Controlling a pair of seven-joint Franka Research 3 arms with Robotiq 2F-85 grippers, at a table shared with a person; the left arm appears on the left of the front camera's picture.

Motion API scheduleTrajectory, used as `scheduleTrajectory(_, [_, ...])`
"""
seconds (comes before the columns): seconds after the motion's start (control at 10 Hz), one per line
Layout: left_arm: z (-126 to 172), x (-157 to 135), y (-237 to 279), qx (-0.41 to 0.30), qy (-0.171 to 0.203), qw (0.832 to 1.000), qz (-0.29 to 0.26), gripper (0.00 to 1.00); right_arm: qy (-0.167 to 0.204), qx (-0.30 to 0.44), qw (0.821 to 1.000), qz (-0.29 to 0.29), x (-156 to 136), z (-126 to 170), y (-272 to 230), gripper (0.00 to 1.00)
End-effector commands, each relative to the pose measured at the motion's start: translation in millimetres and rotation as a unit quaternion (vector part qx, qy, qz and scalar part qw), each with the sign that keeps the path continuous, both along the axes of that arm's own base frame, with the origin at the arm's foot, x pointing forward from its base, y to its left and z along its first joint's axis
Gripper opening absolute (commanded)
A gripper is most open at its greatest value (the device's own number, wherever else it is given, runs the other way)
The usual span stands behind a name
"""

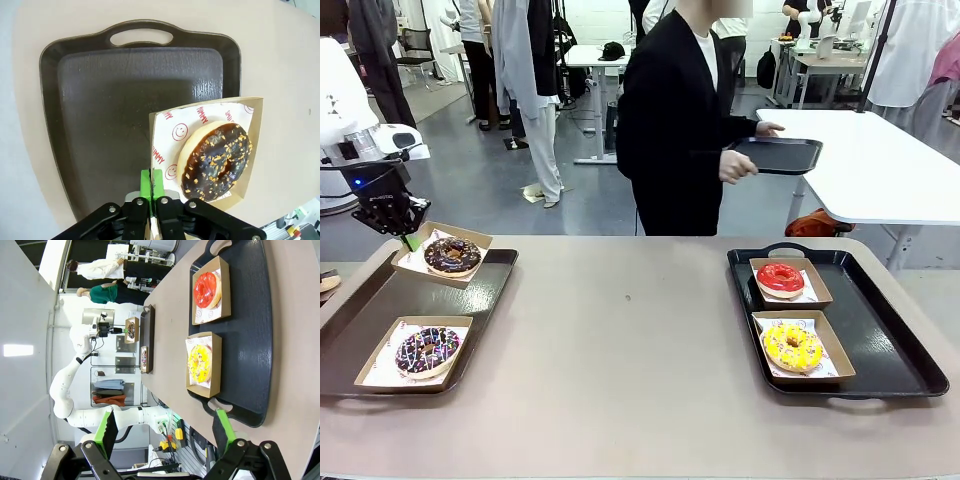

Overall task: Individually package the donuts and arrange them on the tray.
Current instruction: Place the picked Paper togo box on the Handle tray.

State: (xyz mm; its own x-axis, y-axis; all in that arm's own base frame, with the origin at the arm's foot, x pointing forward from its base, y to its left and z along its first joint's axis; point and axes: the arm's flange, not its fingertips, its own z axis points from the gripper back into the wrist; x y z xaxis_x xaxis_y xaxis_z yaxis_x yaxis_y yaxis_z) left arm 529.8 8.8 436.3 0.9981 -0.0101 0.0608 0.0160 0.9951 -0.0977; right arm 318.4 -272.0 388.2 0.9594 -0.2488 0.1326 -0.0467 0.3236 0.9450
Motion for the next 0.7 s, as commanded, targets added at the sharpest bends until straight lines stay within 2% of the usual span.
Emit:
scheduleTrajectory(0.0, [0.0, 0.0, 0.0, 0.0, 0.0, 1.0, 0.0, 0.01, 0.005, -0.001, 1.0, -0.002, -2.2, 1.7, 1.0, 1.0])
scheduleTrajectory(0.1, [-0.8, 8.4, 0.7, -0.006, 0.008, 1.0, -0.023, 0.01, 0.005, -0.001, 1.0, -0.002, -2.2, 1.7, 1.0, 1.0])
scheduleTrajectory(0.3, [-8.3, 14.3, 8.2, 0.0, 0.013, 1.0, -0.004, 0.01, 0.005, -0.001, 1.0, -0.002, -2.2, 1.7, 1.0, 1.0])
scheduleTrajectory(0.6, [-22.7, 16.3, 7.6, 0.021, 0.024, 0.999, -0.004, 0.01, 0.005, -0.001, 1.0, -0.002, -2.2, 1.7, 1.0, 1.0])
